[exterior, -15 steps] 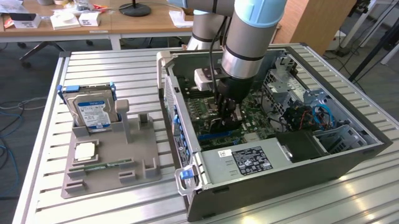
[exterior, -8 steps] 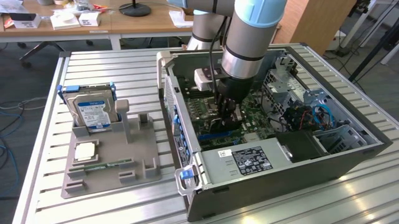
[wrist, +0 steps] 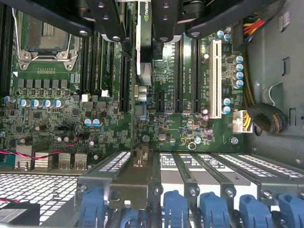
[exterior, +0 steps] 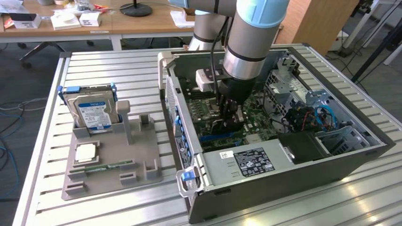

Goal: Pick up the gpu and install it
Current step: 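Insert the gpu into the slot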

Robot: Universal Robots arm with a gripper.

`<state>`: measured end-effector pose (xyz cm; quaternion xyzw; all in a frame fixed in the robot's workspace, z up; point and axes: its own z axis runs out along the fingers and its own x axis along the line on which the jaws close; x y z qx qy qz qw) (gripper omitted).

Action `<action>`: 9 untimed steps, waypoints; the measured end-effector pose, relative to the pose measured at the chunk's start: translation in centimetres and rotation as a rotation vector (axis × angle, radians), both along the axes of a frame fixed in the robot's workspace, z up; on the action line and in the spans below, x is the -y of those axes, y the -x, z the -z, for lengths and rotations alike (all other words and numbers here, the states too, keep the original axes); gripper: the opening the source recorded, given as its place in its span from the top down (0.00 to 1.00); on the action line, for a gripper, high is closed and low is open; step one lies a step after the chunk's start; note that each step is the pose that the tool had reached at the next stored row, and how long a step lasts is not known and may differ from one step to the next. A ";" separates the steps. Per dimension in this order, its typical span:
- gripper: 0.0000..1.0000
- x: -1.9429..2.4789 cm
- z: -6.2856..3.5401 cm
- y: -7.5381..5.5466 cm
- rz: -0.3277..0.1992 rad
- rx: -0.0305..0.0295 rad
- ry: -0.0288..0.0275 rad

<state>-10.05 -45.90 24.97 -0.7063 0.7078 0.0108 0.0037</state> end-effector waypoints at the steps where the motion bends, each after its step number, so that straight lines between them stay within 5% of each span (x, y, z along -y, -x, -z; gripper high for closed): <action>1: 0.74 0.00 0.00 0.0 0.000 0.0000 0.0000; 9: 0.74 0.03 0.02 0.0 0.001 0.0000 0.0000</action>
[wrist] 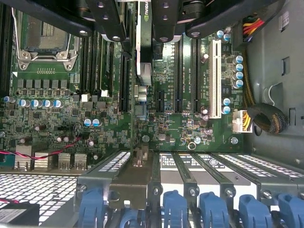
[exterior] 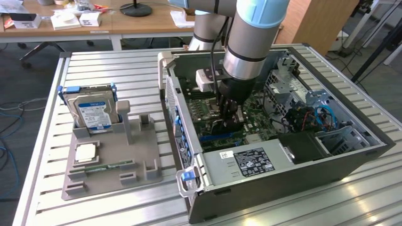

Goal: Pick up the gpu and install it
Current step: 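Insert the gpu into the slot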

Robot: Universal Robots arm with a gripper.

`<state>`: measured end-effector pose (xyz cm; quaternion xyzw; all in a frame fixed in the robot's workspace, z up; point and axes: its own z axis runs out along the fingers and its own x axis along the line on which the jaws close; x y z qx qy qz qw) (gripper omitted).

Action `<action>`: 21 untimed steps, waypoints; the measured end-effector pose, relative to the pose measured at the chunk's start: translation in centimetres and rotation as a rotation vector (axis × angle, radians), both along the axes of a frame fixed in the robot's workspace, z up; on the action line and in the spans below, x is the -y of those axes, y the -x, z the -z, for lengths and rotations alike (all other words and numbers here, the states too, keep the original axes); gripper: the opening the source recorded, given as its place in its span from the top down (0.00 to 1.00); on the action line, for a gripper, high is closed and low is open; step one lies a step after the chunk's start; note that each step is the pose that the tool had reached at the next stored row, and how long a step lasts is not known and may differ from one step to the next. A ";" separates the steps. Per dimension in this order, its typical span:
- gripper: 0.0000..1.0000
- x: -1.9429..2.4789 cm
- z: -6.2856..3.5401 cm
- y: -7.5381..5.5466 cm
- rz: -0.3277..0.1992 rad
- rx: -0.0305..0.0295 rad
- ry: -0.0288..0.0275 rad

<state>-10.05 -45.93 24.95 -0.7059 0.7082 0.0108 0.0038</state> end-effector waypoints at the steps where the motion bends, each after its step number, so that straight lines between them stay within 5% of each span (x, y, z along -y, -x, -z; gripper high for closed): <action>1: 0.74 0.00 0.01 0.0 0.000 -0.0001 0.0001; 21: 0.74 0.00 0.26 0.0 0.000 0.0000 0.0000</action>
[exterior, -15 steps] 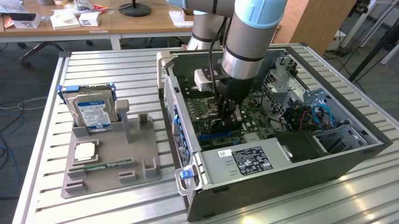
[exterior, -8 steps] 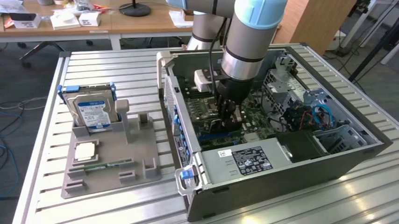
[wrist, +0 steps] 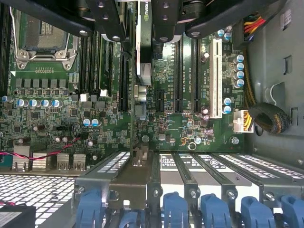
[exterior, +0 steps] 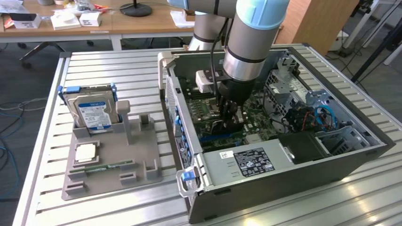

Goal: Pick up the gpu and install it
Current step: 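Insert the gpu into the slot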

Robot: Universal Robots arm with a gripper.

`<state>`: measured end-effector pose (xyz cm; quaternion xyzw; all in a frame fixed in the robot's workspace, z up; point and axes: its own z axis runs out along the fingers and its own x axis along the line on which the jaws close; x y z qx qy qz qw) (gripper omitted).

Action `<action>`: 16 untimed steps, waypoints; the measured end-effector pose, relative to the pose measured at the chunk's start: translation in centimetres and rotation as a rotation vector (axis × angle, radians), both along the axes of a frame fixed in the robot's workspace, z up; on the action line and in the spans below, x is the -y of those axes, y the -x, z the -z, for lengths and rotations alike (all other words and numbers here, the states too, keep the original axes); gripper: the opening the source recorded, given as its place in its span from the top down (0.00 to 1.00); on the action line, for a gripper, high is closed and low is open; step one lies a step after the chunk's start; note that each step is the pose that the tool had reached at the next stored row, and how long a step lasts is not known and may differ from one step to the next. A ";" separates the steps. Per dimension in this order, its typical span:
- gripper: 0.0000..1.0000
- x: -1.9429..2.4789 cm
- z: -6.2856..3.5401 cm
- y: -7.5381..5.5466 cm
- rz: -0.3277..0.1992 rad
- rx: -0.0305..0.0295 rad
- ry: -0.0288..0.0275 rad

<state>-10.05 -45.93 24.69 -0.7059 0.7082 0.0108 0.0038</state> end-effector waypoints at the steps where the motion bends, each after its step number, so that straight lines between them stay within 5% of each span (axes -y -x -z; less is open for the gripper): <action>1: 0.74 0.00 0.00 0.0 0.000 0.0000 0.0000; 16: 0.73 0.00 0.11 0.0 0.000 0.0000 -0.0001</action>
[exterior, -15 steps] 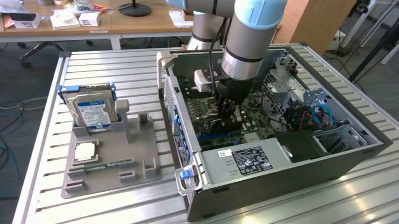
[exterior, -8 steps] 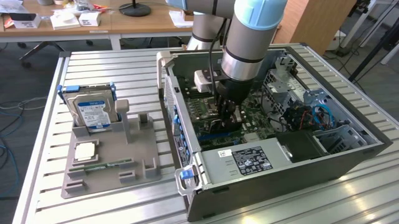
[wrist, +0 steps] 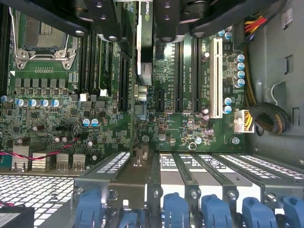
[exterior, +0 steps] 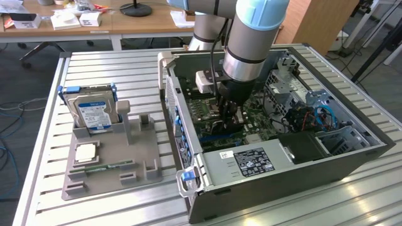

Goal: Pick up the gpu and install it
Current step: 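Insert the gpu into the slot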

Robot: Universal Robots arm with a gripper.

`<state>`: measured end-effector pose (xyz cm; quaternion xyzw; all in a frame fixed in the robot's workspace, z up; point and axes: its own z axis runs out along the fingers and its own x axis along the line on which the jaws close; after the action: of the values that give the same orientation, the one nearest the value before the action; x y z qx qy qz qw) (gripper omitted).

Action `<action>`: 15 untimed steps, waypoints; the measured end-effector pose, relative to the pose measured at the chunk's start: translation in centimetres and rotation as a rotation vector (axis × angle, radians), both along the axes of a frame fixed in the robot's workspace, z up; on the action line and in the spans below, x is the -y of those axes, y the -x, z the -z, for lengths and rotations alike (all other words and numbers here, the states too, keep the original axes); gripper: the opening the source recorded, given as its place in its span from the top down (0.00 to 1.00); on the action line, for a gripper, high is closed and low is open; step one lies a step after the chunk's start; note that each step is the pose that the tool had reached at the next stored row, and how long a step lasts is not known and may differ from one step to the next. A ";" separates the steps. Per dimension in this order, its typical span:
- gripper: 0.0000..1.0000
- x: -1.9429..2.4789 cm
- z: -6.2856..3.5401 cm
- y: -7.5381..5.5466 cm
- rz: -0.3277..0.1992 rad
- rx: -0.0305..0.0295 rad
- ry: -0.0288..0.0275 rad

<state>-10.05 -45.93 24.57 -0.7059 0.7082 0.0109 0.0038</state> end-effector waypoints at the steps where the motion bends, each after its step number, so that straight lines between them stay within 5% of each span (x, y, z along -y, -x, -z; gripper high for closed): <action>1: 0.66 0.00 0.00 0.0 0.000 0.0001 0.0000; 8: 0.66 0.01 -0.06 0.0 0.000 -0.0002 0.0004; 15: 0.66 0.00 -1.30 0.0 0.000 0.0000 0.0001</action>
<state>-10.05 -45.93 25.88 -0.7059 0.7082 0.0108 0.0037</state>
